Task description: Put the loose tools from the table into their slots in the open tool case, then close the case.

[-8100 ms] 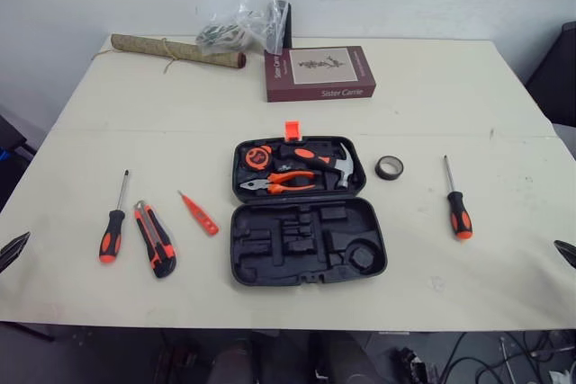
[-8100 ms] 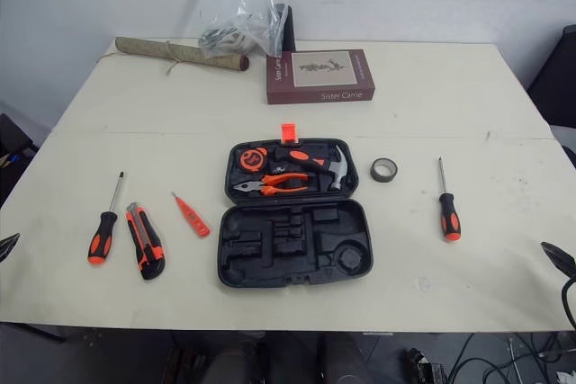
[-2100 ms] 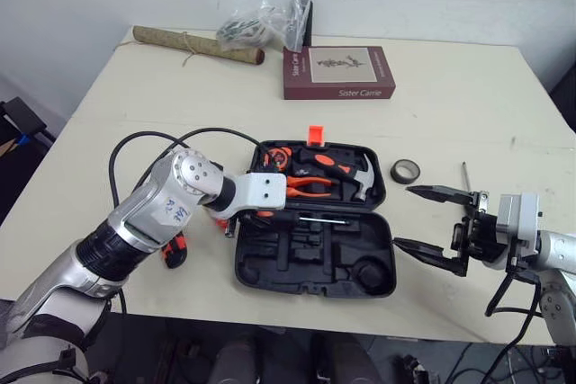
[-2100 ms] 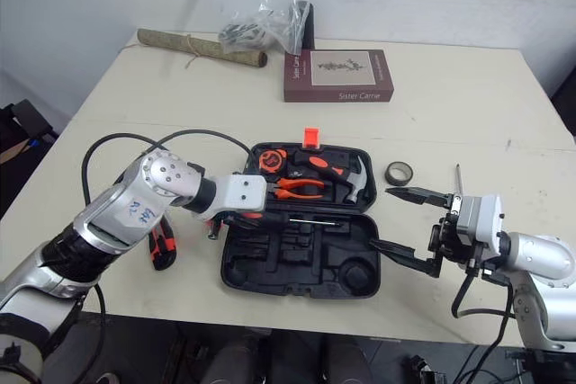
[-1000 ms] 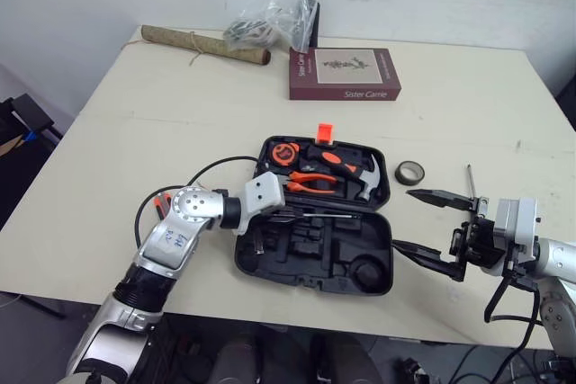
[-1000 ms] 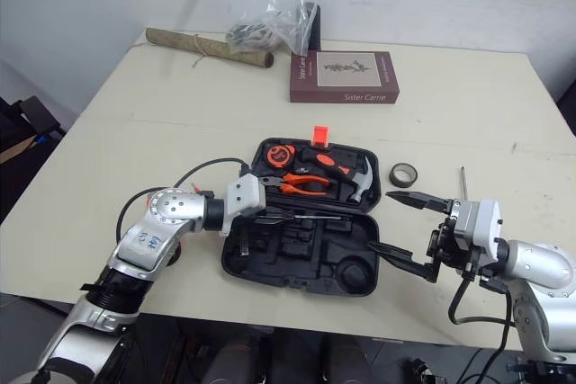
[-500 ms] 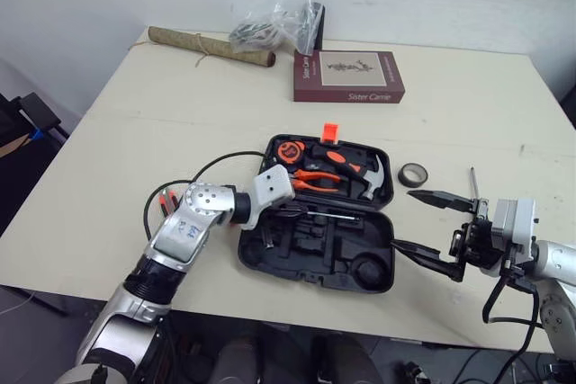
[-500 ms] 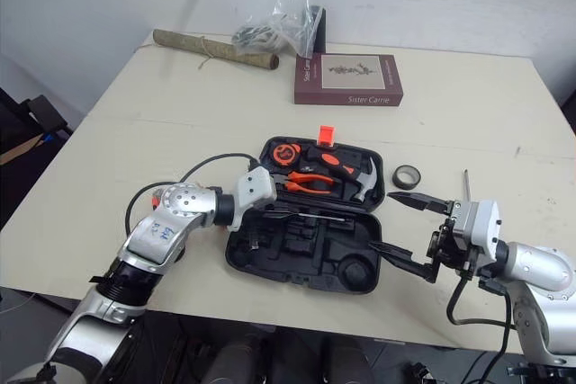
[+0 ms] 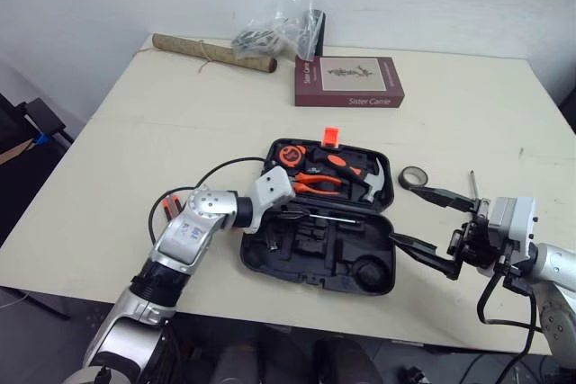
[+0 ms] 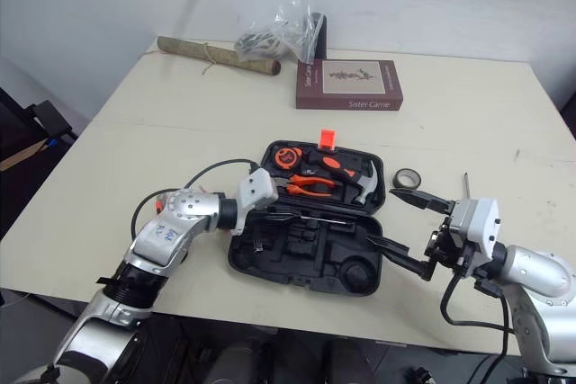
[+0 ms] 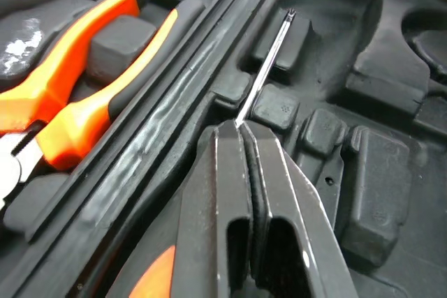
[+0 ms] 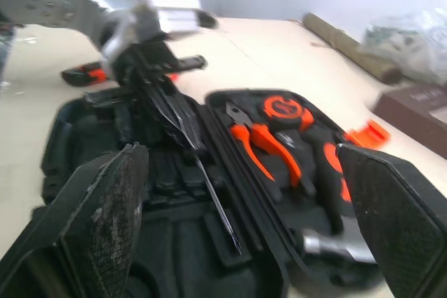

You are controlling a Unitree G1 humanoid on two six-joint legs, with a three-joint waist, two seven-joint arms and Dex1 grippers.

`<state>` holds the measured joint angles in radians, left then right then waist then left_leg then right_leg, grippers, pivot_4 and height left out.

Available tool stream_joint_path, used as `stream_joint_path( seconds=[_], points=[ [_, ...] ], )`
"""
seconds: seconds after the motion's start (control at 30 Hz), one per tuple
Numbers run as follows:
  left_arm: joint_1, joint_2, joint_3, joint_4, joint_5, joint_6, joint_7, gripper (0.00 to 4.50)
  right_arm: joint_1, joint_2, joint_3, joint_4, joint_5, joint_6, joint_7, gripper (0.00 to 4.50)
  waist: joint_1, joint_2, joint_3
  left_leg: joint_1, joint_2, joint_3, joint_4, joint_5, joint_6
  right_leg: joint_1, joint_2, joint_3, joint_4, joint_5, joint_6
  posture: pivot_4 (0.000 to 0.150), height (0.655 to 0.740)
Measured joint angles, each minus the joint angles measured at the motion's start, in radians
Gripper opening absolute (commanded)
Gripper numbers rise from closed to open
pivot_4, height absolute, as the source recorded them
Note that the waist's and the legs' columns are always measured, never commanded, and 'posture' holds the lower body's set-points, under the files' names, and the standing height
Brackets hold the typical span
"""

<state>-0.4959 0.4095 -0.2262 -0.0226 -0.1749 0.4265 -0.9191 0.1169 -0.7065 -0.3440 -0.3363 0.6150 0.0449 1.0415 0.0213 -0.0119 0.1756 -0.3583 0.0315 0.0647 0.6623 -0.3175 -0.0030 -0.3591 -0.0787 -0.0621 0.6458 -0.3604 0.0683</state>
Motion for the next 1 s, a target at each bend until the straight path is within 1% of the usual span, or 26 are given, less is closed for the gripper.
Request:
stream_joint_path(
  seconds=[0.13,0.23,0.27,0.3,0.33,0.37,0.5,0.53,0.57,0.63,0.8,0.93,1.0],
  points=[
    [0.043,0.03,0.131,-0.026,-0.11,-0.116,-0.063,0.02,0.068,0.014,-0.067,0.031,-0.012,-0.026,-0.011,4.5,-0.001,0.0,0.001,-0.001,0.001,0.0,0.0,0.0,-0.001,-0.001,0.0,-0.001,0.0,0.0,0.0,0.15,0.74],
    [0.091,0.082,0.272,-0.051,-0.186,-0.176,-0.077,0.02,0.153,0.042,-0.137,0.07,-0.034,-0.075,-0.012,4.5,-0.002,0.0,0.001,0.0,0.001,0.0,-0.001,0.0,0.0,0.0,0.0,-0.001,0.0,0.0,0.0,0.15,0.74],
    [0.121,0.111,0.322,-0.053,-0.205,-0.187,-0.077,0.53,0.181,0.056,-0.164,0.091,-0.04,-0.097,-0.013,4.5,-0.006,0.0,0.001,0.001,0.001,0.0,-0.002,0.0,0.0,0.0,0.0,-0.001,-0.001,0.0,0.0,0.15,0.74],
    [0.161,0.146,0.38,-0.047,-0.218,-0.193,-0.076,0.85,0.212,0.067,-0.195,0.119,-0.046,-0.119,-0.015,4.5,-0.01,0.001,0.001,0.001,0.001,0.001,-0.003,0.0,0.0,0.0,0.0,0.0,-0.001,0.0,0.0,0.15,0.74],
    [0.201,0.177,0.427,-0.04,-0.224,-0.203,-0.076,1.28,0.24,0.08,-0.218,0.141,-0.05,-0.137,-0.017,4.5,-0.013,0.001,0.001,0.001,0.001,0.001,-0.005,-0.001,0.002,0.0,0.0,0.0,-0.002,0.0,0.0,0.15,0.74],
    [0.241,0.206,0.472,-0.025,-0.228,-0.215,-0.075,1.81,0.262,0.094,-0.241,0.161,-0.056,-0.154,-0.023,4.5,-0.019,0.001,0.001,0.002,0.0,0.001,-0.007,-0.003,0.004,0.0,0.0,0.0,-0.003,0.0,0.0,0.15,0.74],
    [0.406,0.286,0.681,0.09,-0.225,-0.294,-0.03,3.55,0.338,0.141,-0.342,0.281,-0.078,-0.224,-0.055,4.5,-0.028,0.001,0.001,0.005,0.0,0.001,-0.014,-0.003,0.004,0.0,-0.001,0.001,-0.004,0.0,-0.001,0.15,0.74],
    [0.456,0.309,0.738,0.125,-0.222,-0.318,-0.02,4.08,0.356,0.15,-0.37,0.319,-0.083,-0.242,-0.07,4.5,-0.03,0.001,0.001,0.006,0.0,0.002,-0.015,-0.003,0.004,-0.001,-0.001,0.001,-0.004,-0.001,-0.002,0.15,0.74],
    [0.492,0.325,0.787,0.157,-0.221,-0.329,-0.012,4.45,0.375,0.159,-0.396,0.35,-0.086,-0.251,-0.083,4.5,-0.03,0.0,0.001,0.006,0.001,0.002,-0.016,-0.003,0.004,-0.001,-0.001,0.001,-0.005,-0.001,-0.002,0.15,0.74],
    [0.565,0.348,0.879,0.201,-0.222,-0.353,0.005,4.45,0.403,0.169,-0.431,0.422,-0.092,-0.282,-0.103,4.5,-0.029,0.001,0.002,0.006,0.001,0.001,-0.016,-0.003,0.004,-0.001,-0.002,0.001,-0.005,-0.002,-0.003,0.15,0.74],
    [0.657,0.357,0.991,0.254,-0.224,-0.387,0.041,4.45,0.412,0.182,-0.464,0.506,-0.112,-0.306,-0.179,4.5,-0.024,0.001,0.001,0.006,0.0,0.001,-0.017,-0.004,0.003,-0.002,-0.004,0.001,-0.005,-0.003,-0.006,0.15,0.74],
    [0.654,0.352,0.994,0.222,-0.256,-0.365,0.052,4.45,0.379,0.182,-0.459,0.48,-0.117,-0.241,-0.273,4.5,-0.025,0.002,0.002,0.005,0.0,0.001,-0.018,-0.005,0.003,-0.004,-0.004,0.001,-0.004,-0.004,-0.007,0.15,0.74],
    [0.609,0.332,0.965,0.162,-0.292,-0.335,0.056,4.45,0.377,0.175,-0.432,0.386,-0.105,-0.134,-0.319,4.5,-0.024,0.004,0.001,0.004,0.0,0.001,-0.018,-0.004,0.003,-0.004,-0.004,0.001,-0.003,-0.004,-0.007,0.15,0.74]
  ],
)
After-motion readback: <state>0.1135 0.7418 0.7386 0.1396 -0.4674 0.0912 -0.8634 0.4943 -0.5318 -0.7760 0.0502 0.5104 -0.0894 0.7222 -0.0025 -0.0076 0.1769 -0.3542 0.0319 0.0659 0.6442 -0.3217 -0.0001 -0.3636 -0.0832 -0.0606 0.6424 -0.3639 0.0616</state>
